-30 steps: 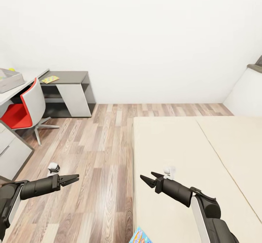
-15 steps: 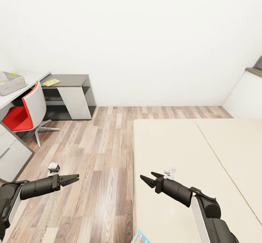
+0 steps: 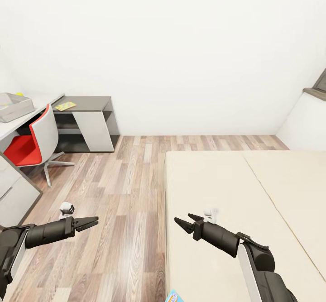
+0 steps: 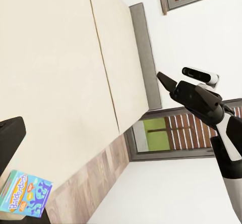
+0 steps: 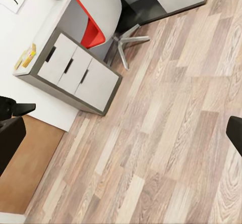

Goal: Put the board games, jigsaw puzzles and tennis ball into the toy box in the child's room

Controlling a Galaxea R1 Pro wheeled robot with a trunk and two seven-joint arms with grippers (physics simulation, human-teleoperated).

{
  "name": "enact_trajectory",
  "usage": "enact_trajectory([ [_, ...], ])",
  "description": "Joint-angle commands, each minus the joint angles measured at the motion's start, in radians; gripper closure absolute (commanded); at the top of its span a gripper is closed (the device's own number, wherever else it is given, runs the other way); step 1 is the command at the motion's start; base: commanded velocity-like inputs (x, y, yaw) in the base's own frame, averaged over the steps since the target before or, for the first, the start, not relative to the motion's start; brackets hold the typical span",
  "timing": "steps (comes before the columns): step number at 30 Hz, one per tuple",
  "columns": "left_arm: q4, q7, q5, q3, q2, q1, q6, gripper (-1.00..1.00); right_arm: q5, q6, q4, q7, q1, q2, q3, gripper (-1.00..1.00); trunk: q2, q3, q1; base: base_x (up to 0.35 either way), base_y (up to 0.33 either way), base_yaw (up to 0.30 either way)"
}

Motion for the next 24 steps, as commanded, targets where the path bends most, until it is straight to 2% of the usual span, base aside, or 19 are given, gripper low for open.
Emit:
enact_trajectory([
  [1, 0.000, -0.004, -0.001, 0.000, 0.000, -0.001, 0.011, -1.00, -0.003, 0.006, 0.000, 0.003, -0.001, 0.001, -0.002, -1.00, -0.002, 0.000, 0.001, 0.000, 0.000, 0.000],
  [24, 0.000, -0.004, -0.001, -0.001, -0.001, -0.001, 0.011, -1.00, -0.003, 0.006, 0.000, 0.003, -0.001, 0.000, -0.002, -1.00, -0.002, 0.038, 0.001, 0.000, 0.000, 0.000],
])
